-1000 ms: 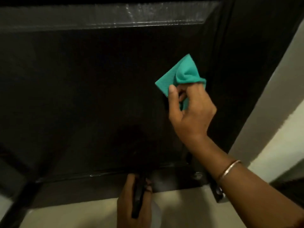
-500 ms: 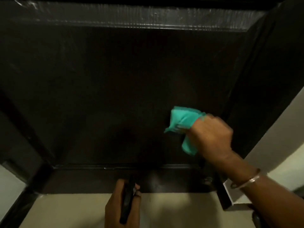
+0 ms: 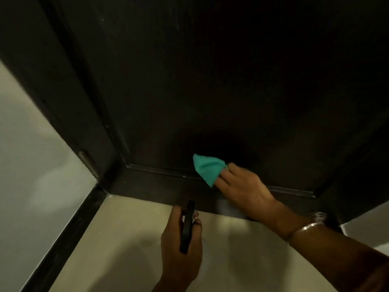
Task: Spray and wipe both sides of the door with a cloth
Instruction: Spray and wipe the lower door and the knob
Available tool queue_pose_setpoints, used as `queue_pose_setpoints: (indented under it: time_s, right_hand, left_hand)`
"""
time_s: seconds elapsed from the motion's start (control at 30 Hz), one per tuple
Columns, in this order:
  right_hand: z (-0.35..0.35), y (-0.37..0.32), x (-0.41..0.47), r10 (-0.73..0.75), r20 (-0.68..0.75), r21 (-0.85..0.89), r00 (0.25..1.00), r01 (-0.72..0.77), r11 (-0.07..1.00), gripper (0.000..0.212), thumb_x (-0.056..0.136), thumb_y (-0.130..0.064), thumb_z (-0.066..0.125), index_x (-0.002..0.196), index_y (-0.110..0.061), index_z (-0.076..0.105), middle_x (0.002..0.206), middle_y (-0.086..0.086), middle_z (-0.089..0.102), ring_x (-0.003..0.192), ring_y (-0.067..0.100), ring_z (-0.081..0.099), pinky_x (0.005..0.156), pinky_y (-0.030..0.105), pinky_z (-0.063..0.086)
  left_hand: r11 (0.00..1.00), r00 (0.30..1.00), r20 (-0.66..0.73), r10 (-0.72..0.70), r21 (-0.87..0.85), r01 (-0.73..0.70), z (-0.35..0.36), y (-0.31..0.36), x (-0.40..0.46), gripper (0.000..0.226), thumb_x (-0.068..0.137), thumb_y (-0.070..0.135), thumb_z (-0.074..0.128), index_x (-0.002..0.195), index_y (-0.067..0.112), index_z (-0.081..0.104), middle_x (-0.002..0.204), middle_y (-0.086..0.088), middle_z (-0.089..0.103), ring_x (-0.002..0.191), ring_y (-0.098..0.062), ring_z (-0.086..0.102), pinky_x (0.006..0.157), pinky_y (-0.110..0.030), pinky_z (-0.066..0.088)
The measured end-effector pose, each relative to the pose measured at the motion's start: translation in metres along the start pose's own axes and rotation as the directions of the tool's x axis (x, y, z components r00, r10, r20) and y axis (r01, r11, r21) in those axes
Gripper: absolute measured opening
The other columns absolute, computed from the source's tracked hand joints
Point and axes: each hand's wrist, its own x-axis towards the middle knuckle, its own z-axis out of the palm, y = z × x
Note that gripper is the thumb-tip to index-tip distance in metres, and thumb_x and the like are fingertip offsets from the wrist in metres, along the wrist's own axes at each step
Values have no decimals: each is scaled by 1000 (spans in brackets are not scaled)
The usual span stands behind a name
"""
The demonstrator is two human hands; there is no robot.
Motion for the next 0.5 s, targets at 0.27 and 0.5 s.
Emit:
queue_pose_setpoints:
  time_s: [0.27,0.5]
  right_hand:
    - [46,-51,4,70,330,12,941,-79,997,77,64,-15,96,134,-9,63,124,14,62,105,33,60,72,41,63]
    - [100,-106,80,-210,444,-29,871,249,968,65,94,-17,68,152,-11,41,144,12,50,129,31,52,85,34,58]
  left_hand:
    - [998,997,-52,-52,30,54,-34,-46,-2,20,100,15,62,99,34,56,87,12,70,85,2,66,72,-15,52]
    - [999,987,-158,36,6,-35,-60,-73,0,9,95,36,50,102,33,57,96,20,66,87,-5,65,67,-24,50]
